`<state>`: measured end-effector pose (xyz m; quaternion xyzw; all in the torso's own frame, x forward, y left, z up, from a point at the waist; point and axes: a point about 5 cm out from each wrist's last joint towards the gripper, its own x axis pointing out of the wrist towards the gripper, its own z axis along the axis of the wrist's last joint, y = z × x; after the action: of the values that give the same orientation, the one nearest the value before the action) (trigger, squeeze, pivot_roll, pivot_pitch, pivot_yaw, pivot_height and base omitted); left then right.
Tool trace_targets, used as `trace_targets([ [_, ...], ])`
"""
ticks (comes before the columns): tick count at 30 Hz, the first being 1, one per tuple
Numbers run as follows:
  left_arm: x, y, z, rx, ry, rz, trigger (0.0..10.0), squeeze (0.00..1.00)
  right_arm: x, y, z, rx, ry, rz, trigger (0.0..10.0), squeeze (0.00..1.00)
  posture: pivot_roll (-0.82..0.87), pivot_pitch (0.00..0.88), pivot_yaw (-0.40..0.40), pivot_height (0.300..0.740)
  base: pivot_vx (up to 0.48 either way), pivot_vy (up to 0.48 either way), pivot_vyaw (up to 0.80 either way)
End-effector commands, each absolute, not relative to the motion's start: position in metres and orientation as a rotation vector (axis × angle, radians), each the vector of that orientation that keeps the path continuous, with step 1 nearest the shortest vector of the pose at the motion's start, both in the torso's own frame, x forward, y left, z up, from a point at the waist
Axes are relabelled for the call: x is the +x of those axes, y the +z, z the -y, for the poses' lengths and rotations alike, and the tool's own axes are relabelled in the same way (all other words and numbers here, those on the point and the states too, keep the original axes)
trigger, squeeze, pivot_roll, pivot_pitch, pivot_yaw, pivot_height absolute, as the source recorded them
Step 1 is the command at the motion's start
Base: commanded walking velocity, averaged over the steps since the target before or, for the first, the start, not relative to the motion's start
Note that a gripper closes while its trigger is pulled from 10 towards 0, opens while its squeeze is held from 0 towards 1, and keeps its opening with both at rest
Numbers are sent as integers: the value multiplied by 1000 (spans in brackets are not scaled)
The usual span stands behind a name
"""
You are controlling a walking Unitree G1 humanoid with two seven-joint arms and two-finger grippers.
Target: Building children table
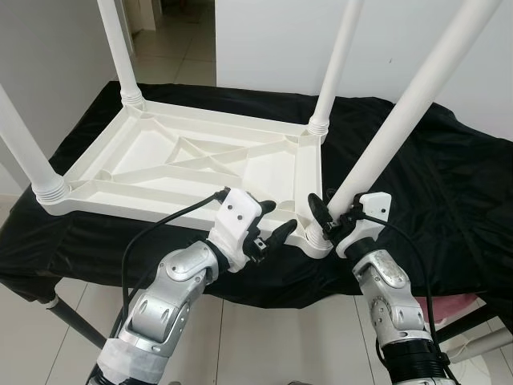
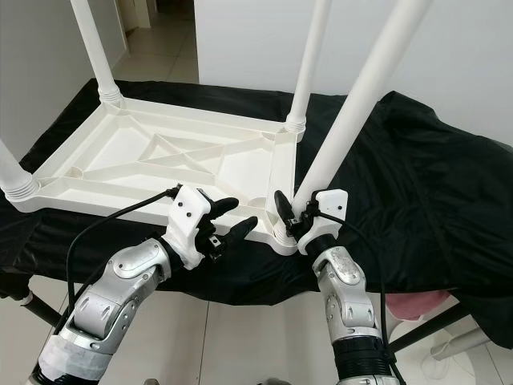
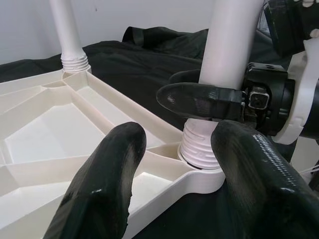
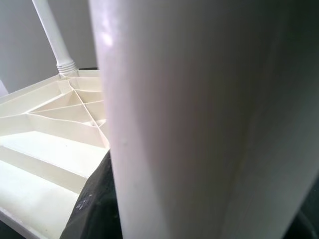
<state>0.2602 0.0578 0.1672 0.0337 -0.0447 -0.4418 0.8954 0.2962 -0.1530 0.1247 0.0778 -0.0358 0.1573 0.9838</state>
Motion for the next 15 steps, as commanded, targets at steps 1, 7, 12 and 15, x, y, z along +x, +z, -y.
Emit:
trace_targets([
  [1,257,168,-54,72,-958,88,10000,0,291,96,154,178,287,-92,10000,0,-17,16,-35,740,0,0,0],
  [7,256,167,-53,70,-958,85,10000,0,292,96,157,144,285,-99,10000,0,-15,19,-44,740,0,0,0],
  [12,256,167,-54,69,-948,85,10000,0,289,100,152,65,329,-54,10000,0,-12,23,-51,740,0,0,0],
  [15,255,167,-54,67,-943,85,10000,0,285,103,147,19,367,-15,10000,0,-11,22,-52,740,0,0,0],
])
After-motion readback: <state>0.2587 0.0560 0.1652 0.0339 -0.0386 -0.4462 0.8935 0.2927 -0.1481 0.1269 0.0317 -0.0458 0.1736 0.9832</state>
